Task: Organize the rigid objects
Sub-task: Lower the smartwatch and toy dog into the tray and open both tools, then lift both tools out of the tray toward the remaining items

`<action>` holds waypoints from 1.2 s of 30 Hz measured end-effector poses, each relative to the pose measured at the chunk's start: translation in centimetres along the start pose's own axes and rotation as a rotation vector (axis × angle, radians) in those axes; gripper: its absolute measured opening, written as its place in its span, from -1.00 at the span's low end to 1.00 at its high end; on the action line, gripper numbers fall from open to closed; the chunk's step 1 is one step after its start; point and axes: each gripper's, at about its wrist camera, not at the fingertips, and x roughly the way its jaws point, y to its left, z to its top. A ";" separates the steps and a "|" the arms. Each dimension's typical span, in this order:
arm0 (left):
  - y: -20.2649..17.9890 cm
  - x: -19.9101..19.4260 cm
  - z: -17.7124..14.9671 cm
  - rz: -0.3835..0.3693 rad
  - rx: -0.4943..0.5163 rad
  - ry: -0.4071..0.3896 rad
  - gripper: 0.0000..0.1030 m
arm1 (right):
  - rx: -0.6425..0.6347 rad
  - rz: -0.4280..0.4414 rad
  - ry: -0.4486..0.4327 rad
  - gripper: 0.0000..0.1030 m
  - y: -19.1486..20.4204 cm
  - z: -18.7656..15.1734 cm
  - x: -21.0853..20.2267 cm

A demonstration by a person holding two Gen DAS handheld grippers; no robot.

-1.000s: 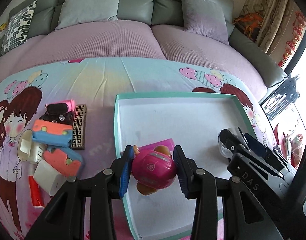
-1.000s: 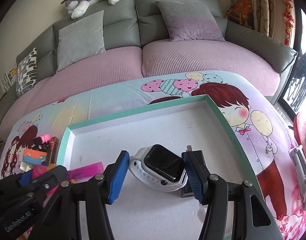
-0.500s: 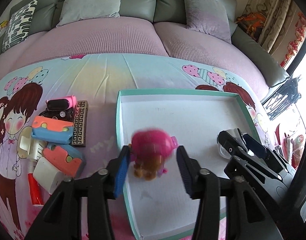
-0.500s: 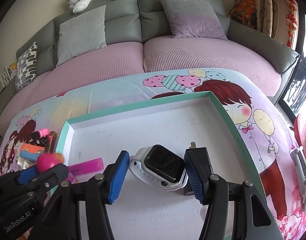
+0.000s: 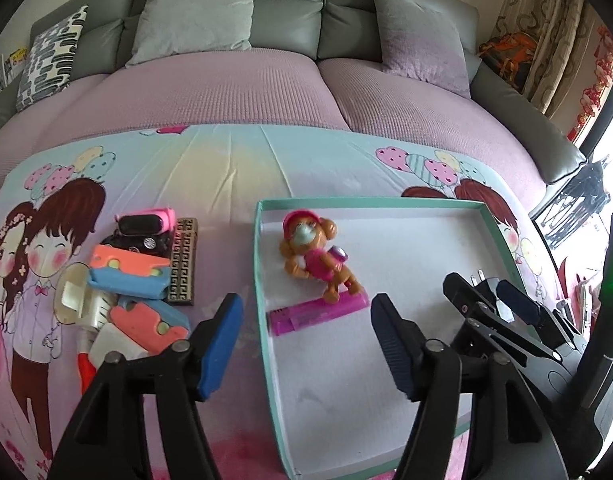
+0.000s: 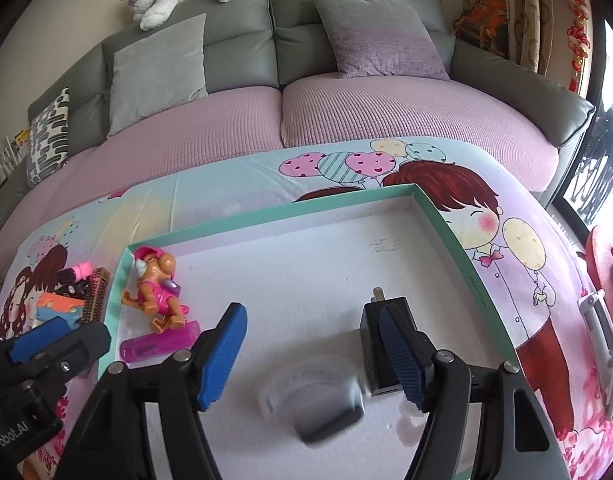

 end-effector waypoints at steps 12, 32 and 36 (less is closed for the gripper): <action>1.9 -0.2 0.4 0.086 -0.044 -0.057 0.70 | -0.021 -0.004 -0.056 1.00 0.4 0.1 -0.4; 5.7 -0.6 0.3 0.149 -0.141 -0.117 0.86 | -0.038 0.028 -0.057 1.00 1.5 0.0 -0.4; 6.9 -0.9 0.3 0.179 -0.151 -0.123 0.86 | -0.060 0.047 -0.062 1.00 2.4 0.0 -0.6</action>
